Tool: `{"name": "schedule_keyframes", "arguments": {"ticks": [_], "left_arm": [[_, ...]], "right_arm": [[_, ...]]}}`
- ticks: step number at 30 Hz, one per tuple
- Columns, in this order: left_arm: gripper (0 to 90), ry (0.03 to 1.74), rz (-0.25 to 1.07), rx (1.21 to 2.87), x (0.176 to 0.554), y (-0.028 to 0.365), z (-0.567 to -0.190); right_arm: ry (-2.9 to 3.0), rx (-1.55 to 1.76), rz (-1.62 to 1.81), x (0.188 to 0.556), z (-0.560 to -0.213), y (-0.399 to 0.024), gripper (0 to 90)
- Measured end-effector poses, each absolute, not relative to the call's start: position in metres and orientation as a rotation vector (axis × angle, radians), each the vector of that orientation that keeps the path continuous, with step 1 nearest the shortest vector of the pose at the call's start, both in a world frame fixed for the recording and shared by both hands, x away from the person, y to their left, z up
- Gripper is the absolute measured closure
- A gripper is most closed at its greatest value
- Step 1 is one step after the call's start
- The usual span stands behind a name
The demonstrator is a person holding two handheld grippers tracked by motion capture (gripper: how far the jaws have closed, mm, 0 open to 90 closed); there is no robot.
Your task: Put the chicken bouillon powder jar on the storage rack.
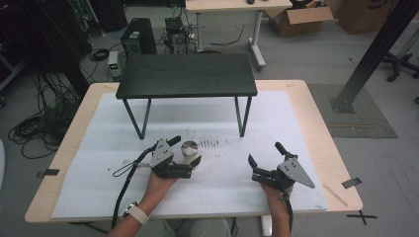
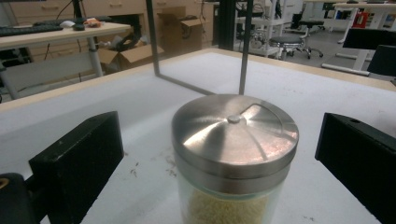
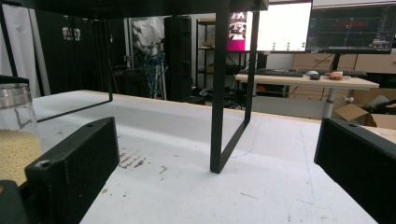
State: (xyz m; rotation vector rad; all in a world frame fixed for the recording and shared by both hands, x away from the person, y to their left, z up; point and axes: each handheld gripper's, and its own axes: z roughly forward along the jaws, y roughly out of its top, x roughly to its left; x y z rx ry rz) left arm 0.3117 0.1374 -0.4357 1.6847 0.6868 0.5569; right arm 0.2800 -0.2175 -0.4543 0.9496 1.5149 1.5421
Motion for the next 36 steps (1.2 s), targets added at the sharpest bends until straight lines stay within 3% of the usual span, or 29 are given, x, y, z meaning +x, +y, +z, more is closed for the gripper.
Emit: {"name": "schedule_keyframes", "arguments": {"ticks": [16,26,36], "left_arm": [[2.6,0.695,0.563,1.698,0.3155,0.1330,-0.4428],[25.3,0.666,0.570,1.710,0.3154,0.1345,-0.4434],[38.6,0.625,0.587,1.731,0.3130,0.1345,-0.4438]], "right_arm": [[1.516,0.949,1.538,0.2800,-0.4543,-0.2173,0.0],[1.513,0.950,1.543,0.2798,-0.4544,-0.2176,0.0],[1.510,0.948,1.544,0.2797,-0.4545,-0.2178,0.0]]}}
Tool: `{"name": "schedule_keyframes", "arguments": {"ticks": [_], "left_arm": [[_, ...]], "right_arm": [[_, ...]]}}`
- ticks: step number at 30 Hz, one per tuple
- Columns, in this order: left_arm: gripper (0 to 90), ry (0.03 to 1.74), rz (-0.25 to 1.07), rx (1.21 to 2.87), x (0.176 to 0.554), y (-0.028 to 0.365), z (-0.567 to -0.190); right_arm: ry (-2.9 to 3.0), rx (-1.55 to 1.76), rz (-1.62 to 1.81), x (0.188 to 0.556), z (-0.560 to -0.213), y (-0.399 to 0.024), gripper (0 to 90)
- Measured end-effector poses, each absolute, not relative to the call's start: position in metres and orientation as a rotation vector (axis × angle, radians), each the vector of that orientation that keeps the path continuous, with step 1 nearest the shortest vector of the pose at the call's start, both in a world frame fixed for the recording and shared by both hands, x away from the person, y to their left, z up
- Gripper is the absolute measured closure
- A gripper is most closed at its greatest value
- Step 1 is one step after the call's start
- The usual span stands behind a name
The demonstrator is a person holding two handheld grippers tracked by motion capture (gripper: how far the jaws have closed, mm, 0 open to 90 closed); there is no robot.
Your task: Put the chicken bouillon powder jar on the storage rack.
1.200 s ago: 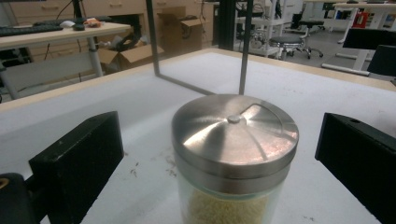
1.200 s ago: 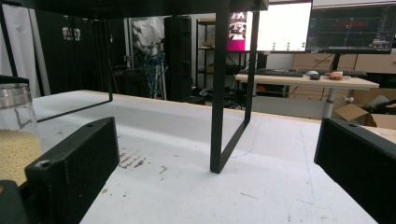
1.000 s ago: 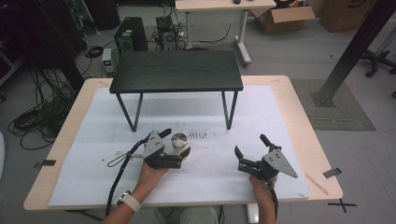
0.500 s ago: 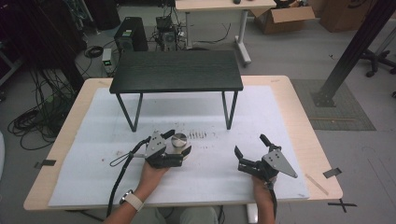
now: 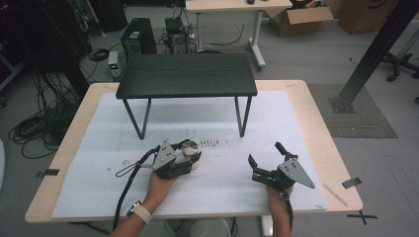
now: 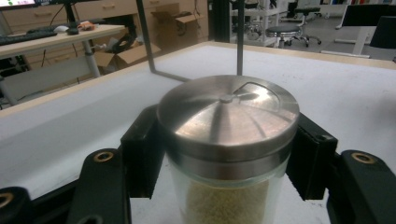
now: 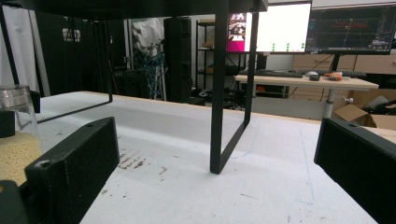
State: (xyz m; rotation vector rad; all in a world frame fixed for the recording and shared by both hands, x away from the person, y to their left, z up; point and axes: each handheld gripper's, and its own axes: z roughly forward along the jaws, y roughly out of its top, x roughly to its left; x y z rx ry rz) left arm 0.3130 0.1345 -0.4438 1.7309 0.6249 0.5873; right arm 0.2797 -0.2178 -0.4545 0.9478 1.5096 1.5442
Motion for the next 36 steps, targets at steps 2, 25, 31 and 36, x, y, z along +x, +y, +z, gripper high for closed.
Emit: {"name": "schedule_keyframes", "arguments": {"ticks": [2,25,31,36], "left_arm": [[40.7,0.619,0.591,1.731,0.312,0.134,-0.444],[42.1,0.609,0.585,1.724,0.307,0.145,-0.420],[42.1,0.581,0.571,1.732,0.304,0.144,-0.404],[42.2,0.569,0.562,1.746,0.303,0.145,-0.394]], "right_arm": [[1.509,0.948,1.545,0.280,-0.455,-0.218,0.0],[1.507,0.944,1.545,0.279,-0.455,-0.218,0.0],[1.507,0.944,1.546,0.279,-0.455,-0.218,0.0],[1.506,0.942,1.545,0.279,-0.455,-0.218,0.0]]}}
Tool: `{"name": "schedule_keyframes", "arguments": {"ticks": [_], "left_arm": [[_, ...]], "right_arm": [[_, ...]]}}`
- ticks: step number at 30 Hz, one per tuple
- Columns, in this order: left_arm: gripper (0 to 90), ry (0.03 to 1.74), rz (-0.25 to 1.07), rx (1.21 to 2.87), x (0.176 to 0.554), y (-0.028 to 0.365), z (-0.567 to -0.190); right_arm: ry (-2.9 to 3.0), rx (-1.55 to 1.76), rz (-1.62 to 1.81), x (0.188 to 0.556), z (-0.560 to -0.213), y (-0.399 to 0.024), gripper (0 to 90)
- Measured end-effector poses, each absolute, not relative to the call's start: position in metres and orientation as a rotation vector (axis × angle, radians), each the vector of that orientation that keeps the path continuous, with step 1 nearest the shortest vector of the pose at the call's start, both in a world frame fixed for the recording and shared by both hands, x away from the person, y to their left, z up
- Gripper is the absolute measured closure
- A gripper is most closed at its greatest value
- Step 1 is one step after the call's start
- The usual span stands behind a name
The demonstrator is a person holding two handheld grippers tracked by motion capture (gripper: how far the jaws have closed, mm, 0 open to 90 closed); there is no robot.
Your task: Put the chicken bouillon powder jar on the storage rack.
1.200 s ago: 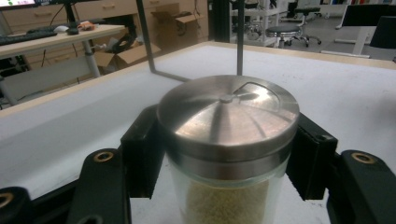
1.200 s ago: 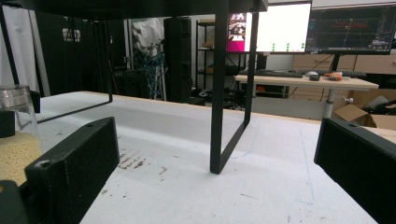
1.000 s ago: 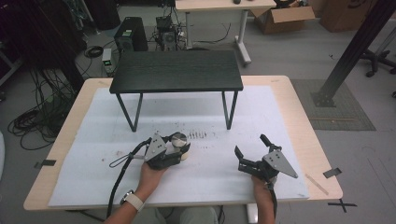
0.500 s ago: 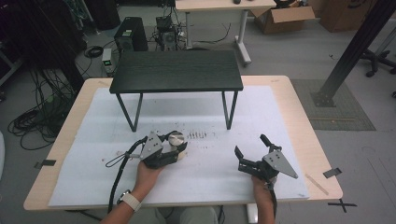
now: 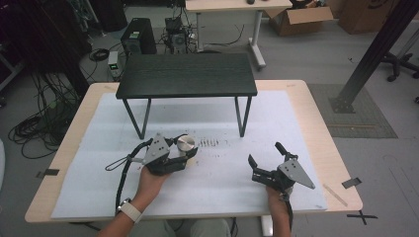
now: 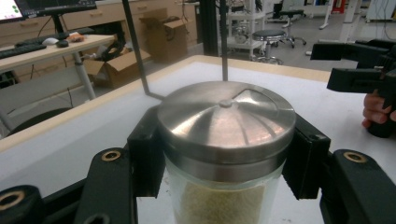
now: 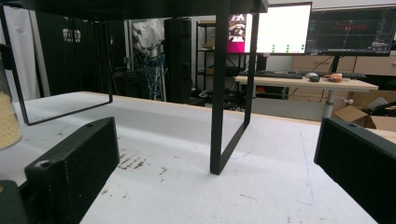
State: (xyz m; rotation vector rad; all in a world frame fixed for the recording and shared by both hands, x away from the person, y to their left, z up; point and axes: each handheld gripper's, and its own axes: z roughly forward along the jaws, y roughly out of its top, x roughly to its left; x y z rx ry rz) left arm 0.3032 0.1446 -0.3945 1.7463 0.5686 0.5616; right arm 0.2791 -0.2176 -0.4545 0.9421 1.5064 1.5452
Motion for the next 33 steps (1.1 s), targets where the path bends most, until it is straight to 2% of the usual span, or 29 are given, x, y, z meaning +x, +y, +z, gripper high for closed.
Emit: {"name": "schedule_keyframes", "arguments": {"ticks": [33], "left_arm": [[42.4,0.524,0.496,1.736,0.316,0.142,-0.317]], "right_arm": [[1.508,0.943,1.545,0.279,-0.455,-0.218,0.0]]}}
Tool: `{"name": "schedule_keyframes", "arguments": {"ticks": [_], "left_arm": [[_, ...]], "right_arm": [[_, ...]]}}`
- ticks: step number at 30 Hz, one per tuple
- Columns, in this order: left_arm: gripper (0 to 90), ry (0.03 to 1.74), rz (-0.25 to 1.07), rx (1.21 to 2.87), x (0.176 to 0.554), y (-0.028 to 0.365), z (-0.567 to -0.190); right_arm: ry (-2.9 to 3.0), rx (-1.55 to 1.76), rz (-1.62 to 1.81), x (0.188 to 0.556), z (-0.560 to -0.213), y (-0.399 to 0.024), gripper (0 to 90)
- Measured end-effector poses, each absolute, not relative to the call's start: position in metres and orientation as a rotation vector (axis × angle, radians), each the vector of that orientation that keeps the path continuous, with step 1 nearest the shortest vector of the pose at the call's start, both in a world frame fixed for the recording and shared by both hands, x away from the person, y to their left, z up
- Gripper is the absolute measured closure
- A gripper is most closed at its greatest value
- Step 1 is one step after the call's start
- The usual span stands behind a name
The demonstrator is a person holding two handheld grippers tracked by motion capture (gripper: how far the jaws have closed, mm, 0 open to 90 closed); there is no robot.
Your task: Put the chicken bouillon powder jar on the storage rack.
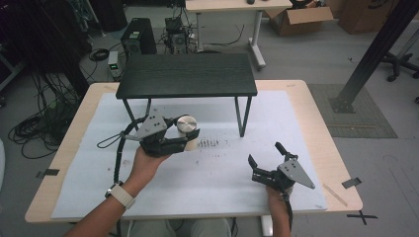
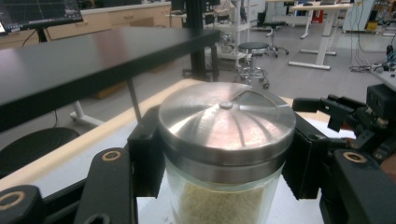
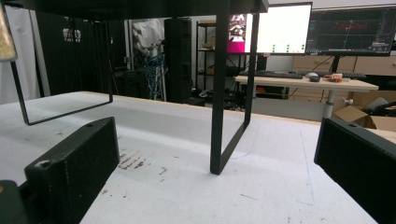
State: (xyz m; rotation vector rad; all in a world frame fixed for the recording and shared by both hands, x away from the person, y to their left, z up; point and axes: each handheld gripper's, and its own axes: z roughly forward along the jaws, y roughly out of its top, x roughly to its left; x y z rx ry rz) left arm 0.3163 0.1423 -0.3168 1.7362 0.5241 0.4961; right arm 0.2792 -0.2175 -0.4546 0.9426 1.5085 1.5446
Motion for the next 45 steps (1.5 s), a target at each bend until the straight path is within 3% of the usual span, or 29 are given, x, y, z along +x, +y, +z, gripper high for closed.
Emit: {"name": "schedule_keyframes", "arguments": {"ticks": [45], "left_arm": [[42.5,0.479,0.483,1.699,0.383,0.123,-0.215]], "right_arm": [[1.510,0.947,1.544,0.280,-0.454,-0.218,0.0]]}}
